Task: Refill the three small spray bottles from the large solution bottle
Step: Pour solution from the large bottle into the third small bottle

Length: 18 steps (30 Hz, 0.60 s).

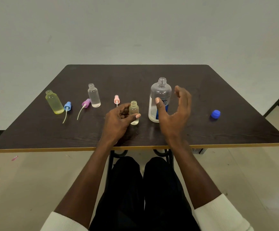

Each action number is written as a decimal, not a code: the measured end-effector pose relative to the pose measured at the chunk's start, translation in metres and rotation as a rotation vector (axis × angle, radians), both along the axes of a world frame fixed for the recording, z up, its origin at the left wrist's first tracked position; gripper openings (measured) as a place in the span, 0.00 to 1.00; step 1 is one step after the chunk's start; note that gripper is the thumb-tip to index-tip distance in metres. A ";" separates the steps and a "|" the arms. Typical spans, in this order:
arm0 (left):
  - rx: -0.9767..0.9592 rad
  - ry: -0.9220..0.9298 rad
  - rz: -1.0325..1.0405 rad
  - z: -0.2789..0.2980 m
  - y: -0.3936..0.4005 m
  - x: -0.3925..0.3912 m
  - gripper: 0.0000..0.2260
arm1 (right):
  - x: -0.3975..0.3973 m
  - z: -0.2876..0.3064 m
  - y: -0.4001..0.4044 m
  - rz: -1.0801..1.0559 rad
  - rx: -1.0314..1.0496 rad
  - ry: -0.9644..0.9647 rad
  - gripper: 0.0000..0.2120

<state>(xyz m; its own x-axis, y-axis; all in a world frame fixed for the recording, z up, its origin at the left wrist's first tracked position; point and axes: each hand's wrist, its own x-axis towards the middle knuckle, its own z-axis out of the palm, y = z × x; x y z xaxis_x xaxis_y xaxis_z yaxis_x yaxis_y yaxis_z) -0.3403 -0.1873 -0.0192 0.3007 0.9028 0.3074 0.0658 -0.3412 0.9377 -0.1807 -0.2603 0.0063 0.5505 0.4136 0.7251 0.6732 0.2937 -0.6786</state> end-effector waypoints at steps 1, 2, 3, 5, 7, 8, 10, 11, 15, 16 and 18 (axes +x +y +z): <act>0.009 0.003 0.025 0.000 0.000 0.000 0.17 | -0.005 -0.001 -0.001 -0.012 0.052 -0.061 0.25; 0.016 0.006 0.050 0.001 -0.001 -0.001 0.17 | -0.011 -0.003 -0.003 -0.011 0.084 -0.122 0.21; 0.017 0.005 0.074 0.002 -0.001 -0.001 0.17 | -0.017 -0.005 -0.004 -0.002 0.099 -0.179 0.17; 0.013 -0.001 0.115 0.002 0.000 -0.001 0.19 | -0.029 -0.012 -0.003 0.041 0.090 -0.258 0.11; 0.011 0.001 0.155 0.001 0.002 -0.001 0.20 | -0.037 -0.019 -0.001 0.137 -0.004 -0.290 0.09; 0.014 0.013 0.174 0.001 0.003 -0.001 0.21 | -0.040 -0.021 0.000 0.197 -0.088 -0.297 0.10; 0.034 0.059 0.228 0.000 0.005 -0.001 0.23 | -0.044 -0.023 0.006 0.291 -0.262 -0.302 0.13; 0.042 0.074 0.258 0.000 0.007 -0.001 0.23 | -0.045 -0.024 0.009 0.312 -0.332 -0.306 0.15; 0.056 0.059 0.362 0.001 0.018 -0.001 0.22 | -0.043 -0.028 0.018 0.352 -0.591 -0.285 0.12; 0.055 0.058 0.367 0.001 0.020 -0.001 0.22 | -0.042 -0.029 0.019 0.360 -0.632 -0.287 0.11; 0.058 0.073 0.373 0.003 0.023 0.002 0.20 | -0.039 -0.029 0.020 0.371 -0.656 -0.277 0.10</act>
<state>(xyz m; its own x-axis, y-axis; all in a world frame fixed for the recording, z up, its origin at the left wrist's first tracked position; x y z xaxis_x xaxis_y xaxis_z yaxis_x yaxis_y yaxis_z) -0.3381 -0.1640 -0.0163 -0.0221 0.9360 0.3513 0.2616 -0.3337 0.9056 -0.2198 -0.2404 -0.0229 0.1286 0.9236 0.3610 0.7792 0.1311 -0.6130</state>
